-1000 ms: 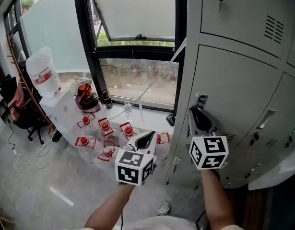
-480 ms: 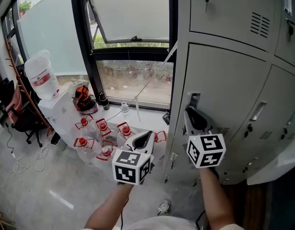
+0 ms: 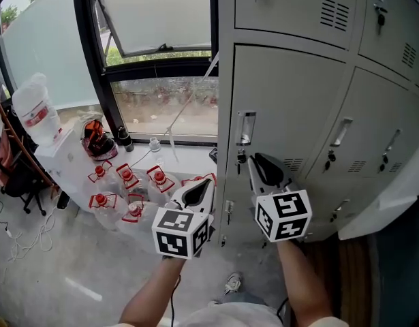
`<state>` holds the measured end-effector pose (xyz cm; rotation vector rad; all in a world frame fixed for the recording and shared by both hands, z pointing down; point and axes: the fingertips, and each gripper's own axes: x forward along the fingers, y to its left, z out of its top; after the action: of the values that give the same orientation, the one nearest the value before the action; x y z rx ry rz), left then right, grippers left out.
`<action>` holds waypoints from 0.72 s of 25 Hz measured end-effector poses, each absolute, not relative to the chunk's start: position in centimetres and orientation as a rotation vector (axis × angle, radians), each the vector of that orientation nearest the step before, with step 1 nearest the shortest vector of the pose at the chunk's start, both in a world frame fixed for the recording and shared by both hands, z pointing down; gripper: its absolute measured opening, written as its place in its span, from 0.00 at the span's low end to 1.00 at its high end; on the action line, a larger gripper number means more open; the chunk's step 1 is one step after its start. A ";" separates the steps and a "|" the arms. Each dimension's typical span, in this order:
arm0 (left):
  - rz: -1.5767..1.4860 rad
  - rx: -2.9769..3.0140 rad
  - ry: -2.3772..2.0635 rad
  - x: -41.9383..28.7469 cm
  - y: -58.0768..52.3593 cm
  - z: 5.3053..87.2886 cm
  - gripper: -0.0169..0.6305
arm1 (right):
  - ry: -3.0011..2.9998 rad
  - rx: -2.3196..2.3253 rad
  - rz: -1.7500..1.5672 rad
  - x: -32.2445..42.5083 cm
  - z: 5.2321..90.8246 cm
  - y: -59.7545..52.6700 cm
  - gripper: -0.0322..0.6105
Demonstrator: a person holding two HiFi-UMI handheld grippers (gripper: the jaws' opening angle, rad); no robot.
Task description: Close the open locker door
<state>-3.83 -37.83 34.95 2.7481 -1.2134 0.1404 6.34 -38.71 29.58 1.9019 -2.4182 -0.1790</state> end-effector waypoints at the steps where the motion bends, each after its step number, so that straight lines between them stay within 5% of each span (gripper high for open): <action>1: 0.139 2.754 -1.195 -3.3 -37.6 35.0 0.04 | -2.406 1.906 -0.176 6.6 29.8 -38.2 0.12; 18: 0.154 2.786 -1.096 4.6 -33.8 35.0 0.04 | -2.323 1.977 -0.115 13.3 31.4 -31.1 0.07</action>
<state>4.60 -33.85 35.02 2.7859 -1.0960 0.1542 13.34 -31.05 31.43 1.9769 -2.3226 -0.1153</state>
